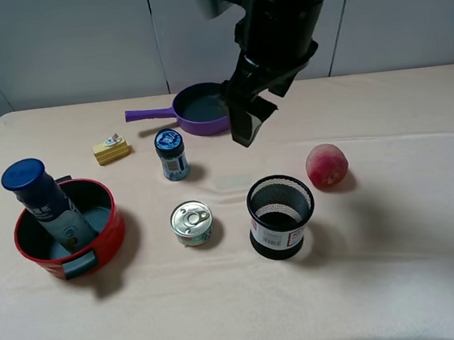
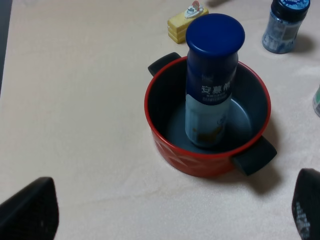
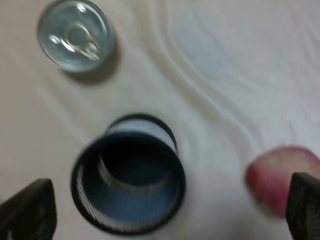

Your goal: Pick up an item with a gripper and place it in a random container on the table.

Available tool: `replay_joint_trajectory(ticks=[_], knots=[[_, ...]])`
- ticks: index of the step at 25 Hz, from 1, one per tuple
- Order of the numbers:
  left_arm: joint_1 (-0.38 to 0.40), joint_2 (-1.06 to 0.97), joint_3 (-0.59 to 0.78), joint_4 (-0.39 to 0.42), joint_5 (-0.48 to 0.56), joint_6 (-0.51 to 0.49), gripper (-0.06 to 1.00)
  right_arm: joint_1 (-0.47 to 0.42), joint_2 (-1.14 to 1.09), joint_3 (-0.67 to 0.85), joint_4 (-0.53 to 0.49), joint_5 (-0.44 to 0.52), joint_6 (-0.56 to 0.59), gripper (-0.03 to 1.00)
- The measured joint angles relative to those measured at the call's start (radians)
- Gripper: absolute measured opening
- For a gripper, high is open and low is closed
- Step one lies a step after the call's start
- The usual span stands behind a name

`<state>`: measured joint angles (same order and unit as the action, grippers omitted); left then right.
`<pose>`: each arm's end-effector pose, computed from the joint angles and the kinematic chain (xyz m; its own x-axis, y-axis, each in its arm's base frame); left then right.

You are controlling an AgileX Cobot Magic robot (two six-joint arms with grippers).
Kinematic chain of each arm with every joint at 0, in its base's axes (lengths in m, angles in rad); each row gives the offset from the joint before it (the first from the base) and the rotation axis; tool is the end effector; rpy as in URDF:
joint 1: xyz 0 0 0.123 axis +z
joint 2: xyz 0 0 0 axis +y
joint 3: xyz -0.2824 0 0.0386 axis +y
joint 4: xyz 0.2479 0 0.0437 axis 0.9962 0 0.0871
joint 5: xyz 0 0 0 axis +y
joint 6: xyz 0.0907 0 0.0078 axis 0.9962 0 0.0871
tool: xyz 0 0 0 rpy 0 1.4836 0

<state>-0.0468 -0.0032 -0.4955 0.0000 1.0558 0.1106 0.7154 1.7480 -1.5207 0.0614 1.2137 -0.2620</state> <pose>-0.0046 0.0002 0.2763 -0.4444 0.1313 -0.8862 0.0964 0.9905 0.0984 0.2673 0.2392 0.2921 -0.5576 -0.7996 -0.2231 -0.8206 0.5714 0.0031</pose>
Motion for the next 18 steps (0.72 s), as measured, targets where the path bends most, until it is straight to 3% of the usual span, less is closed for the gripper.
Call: replay_joint_trajectory(ticks=[18], knots=[[0.0,0.0,0.0,0.0,0.0,0.0,0.93,-0.258,-0.346,0.381,0.002,-0.088,0.052,0.69]])
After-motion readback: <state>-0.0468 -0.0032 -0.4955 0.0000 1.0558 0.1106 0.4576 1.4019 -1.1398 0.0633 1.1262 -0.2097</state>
